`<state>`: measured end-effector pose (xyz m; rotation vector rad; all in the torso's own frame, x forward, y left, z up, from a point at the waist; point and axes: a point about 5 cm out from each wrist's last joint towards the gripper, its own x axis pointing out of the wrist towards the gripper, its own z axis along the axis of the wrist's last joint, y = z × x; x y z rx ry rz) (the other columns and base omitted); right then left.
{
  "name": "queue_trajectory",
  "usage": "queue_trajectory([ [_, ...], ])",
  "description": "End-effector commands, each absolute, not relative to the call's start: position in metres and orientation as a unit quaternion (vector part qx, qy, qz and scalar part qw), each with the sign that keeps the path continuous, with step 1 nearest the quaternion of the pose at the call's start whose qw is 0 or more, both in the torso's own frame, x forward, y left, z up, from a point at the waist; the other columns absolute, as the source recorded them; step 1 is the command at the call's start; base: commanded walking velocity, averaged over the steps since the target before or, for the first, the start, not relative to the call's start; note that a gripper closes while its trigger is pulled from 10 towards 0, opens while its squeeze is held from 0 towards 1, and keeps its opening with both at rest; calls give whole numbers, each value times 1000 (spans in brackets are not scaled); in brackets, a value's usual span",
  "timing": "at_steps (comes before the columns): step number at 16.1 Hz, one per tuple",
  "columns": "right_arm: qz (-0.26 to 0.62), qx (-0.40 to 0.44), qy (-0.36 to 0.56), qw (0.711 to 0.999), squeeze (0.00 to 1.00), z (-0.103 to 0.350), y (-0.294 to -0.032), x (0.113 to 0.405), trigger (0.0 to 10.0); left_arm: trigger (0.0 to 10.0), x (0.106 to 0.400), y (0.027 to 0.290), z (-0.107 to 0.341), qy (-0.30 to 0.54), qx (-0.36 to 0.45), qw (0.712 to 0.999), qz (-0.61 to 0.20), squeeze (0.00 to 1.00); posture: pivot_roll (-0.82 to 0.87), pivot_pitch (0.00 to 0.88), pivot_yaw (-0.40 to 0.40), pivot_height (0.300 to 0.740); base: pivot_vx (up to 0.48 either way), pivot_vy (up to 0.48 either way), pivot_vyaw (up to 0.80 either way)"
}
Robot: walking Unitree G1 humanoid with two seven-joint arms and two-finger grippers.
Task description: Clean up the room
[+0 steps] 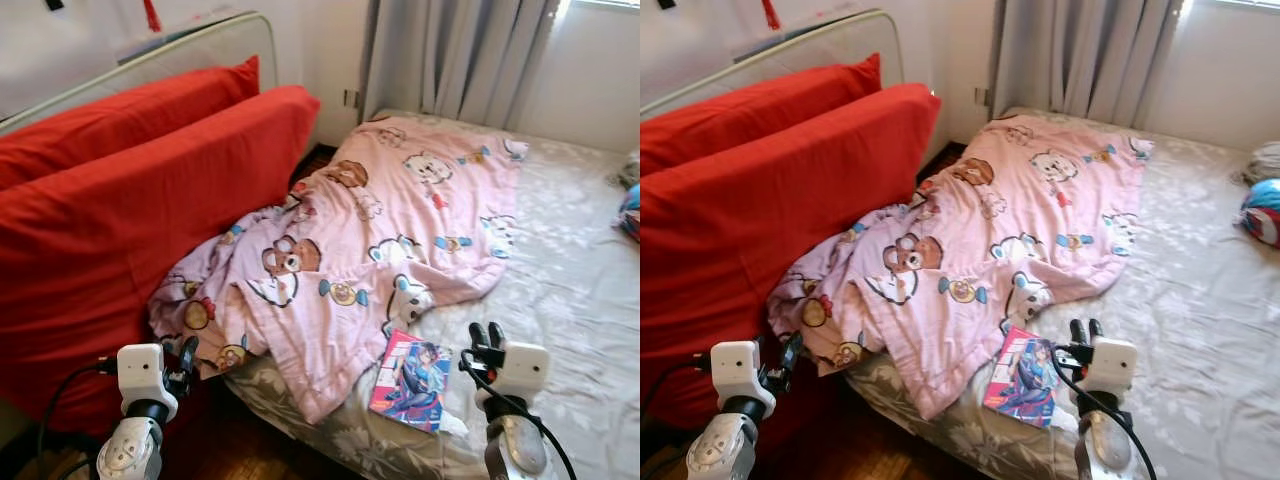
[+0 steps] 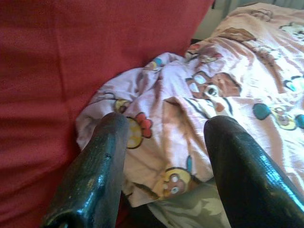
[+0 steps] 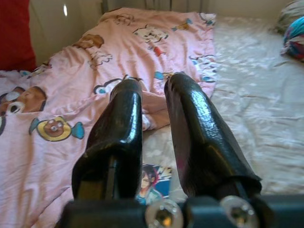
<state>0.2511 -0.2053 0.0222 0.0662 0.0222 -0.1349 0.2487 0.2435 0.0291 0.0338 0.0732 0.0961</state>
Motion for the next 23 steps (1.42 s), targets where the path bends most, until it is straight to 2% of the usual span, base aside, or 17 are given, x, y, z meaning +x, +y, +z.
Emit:
queue_trajectory([
  [1,-66,28,5,997,0,26,-206,251,10000,10000,248,239,29,39,12,998,47,0,-10,57,-11,740,0,0,0],
  [7,-74,26,-5,997,0,34,-205,247,10000,10000,247,235,36,28,10,999,42,0,-53,75,14,740,0,0,0],
  [13,-51,23,23,998,0,31,-194,253,10000,10000,245,234,42,17,9,999,46,0,-6,56,-7,740,0,0,0],
  [15,-52,21,26,998,0,36,-195,256,10000,10000,244,235,44,19,10,999,44,0,-21,56,-1,725,0,0,0],
  [19,-61,21,29,997,0,33,-199,244,10000,10000,250,231,47,21,5,999,42,0,-33,90,10,687,0,0,0],
  [23,-55,25,33,998,0,33,-192,246,10000,10000,250,230,47,25,0,999,41,0,-28,87,5,687,0,0,0],
])
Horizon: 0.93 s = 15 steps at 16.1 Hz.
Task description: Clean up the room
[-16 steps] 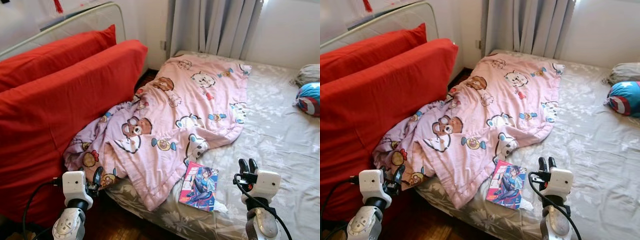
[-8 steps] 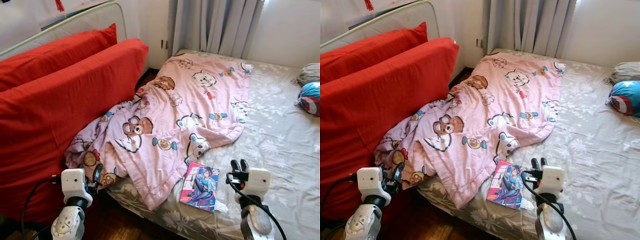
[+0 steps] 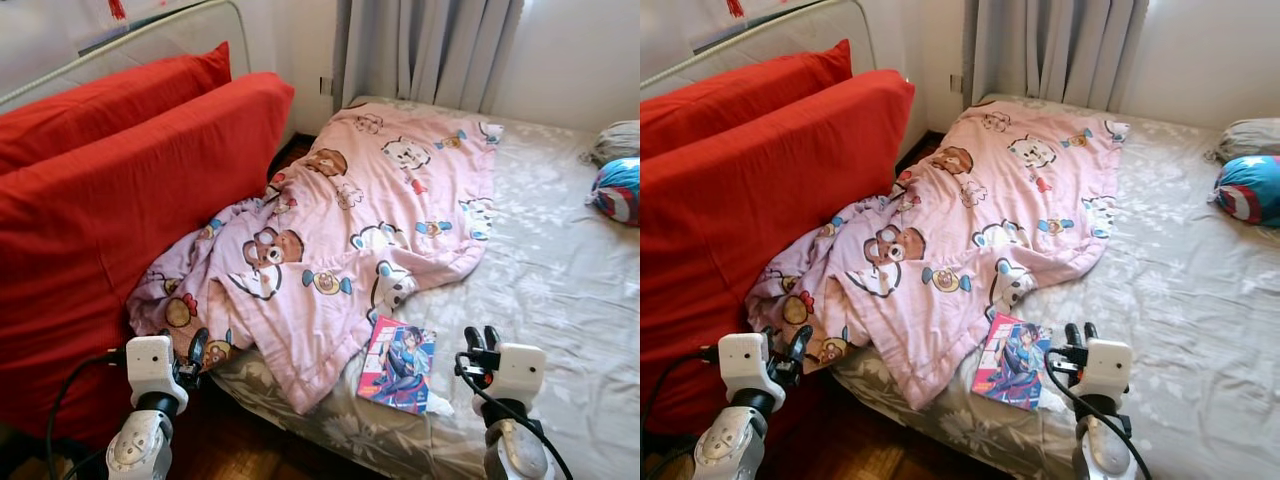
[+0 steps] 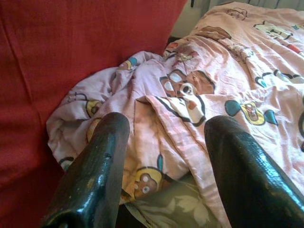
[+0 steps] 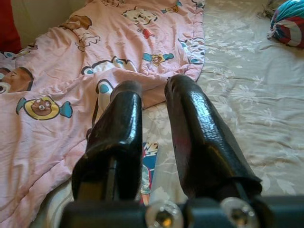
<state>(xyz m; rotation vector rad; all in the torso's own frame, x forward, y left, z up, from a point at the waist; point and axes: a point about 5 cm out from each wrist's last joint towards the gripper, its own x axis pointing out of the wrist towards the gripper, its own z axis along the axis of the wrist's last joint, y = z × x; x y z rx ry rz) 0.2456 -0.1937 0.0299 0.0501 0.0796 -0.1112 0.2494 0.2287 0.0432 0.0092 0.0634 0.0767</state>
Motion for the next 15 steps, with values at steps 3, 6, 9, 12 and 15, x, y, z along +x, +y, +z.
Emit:
queue_trajectory([
  [3,-41,23,42,998,0,34,-188,250,10000,10000,252,228,48,24,-3,999,43,0,-23,90,2,687,0,0,0],
  [6,-38,25,46,998,0,33,-186,250,10000,10000,250,227,47,27,-5,999,42,0,-24,90,3,664,0,0,0],
  [9,-32,26,44,998,0,34,-184,250,10000,10000,251,227,47,29,-5,999,40,0,-22,91,3,664,0,0,0],
  [12,-34,26,49,998,0,33,-183,251,10000,10000,249,227,46,32,-6,999,39,0,-18,91,3,664,0,0,0],
  [15,-31,28,57,997,0,31,-180,252,10000,10000,249,227,46,34,-6,999,38,0,-16,90,5,660,0,0,0],
])
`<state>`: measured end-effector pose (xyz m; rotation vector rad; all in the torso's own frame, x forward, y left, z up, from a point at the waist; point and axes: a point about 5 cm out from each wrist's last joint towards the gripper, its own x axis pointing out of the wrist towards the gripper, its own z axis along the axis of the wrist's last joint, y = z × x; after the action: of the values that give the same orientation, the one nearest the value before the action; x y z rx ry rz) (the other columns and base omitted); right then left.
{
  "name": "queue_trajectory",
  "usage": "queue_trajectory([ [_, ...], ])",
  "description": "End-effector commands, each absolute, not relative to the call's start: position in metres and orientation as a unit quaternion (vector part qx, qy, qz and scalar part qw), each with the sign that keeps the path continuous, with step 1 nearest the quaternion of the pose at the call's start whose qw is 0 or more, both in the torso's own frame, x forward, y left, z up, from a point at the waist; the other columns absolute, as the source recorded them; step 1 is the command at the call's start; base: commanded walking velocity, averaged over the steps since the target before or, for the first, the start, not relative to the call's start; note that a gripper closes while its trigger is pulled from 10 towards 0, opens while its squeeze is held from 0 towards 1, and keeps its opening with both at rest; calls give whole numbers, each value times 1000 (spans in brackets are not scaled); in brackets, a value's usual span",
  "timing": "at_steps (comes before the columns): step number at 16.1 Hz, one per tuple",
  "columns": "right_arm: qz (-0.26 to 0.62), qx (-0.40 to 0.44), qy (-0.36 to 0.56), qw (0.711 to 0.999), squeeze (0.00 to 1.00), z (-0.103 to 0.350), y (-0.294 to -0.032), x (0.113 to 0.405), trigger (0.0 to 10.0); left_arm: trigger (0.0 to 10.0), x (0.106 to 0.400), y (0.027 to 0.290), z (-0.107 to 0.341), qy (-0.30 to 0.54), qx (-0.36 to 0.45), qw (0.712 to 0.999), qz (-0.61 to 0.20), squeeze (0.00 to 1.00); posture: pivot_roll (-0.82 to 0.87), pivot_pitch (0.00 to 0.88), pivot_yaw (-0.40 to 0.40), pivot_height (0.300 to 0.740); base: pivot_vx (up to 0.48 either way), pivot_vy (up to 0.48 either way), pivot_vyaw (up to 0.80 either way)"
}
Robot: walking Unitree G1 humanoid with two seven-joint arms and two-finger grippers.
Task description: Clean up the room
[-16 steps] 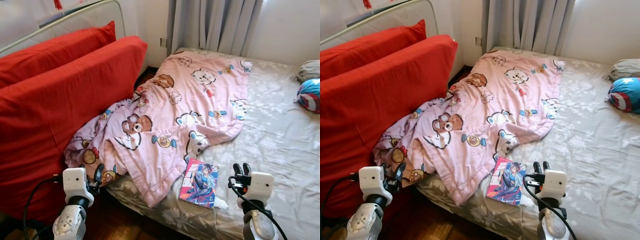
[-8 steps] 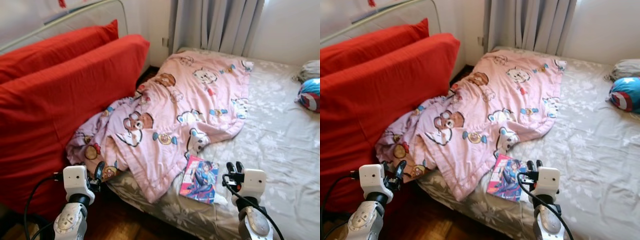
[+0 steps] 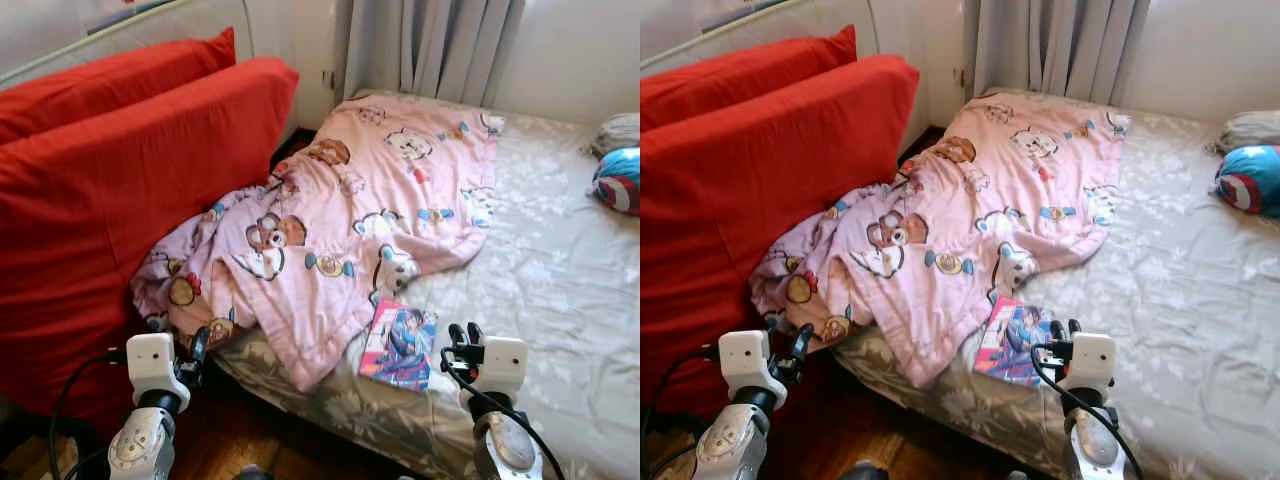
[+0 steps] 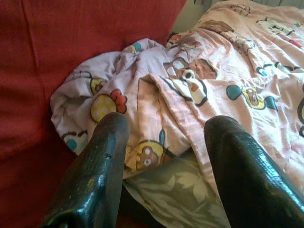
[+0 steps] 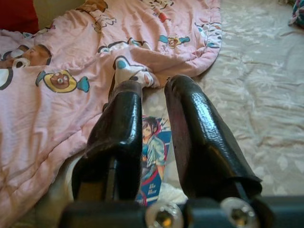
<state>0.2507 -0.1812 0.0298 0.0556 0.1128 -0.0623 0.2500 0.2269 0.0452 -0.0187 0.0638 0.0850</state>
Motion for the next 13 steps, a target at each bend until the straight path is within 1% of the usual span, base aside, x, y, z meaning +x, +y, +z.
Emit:
queue_trajectory([
  [1,-27,30,50,998,0,32,-179,252,10000,10000,249,227,46,34,-6,999,37,0,-15,93,5,660,0,0,0],
  [13,-19,37,56,998,0,30,-173,252,10000,10000,248,223,46,37,-4,999,27,0,-8,94,10,660,0,0,0],
])
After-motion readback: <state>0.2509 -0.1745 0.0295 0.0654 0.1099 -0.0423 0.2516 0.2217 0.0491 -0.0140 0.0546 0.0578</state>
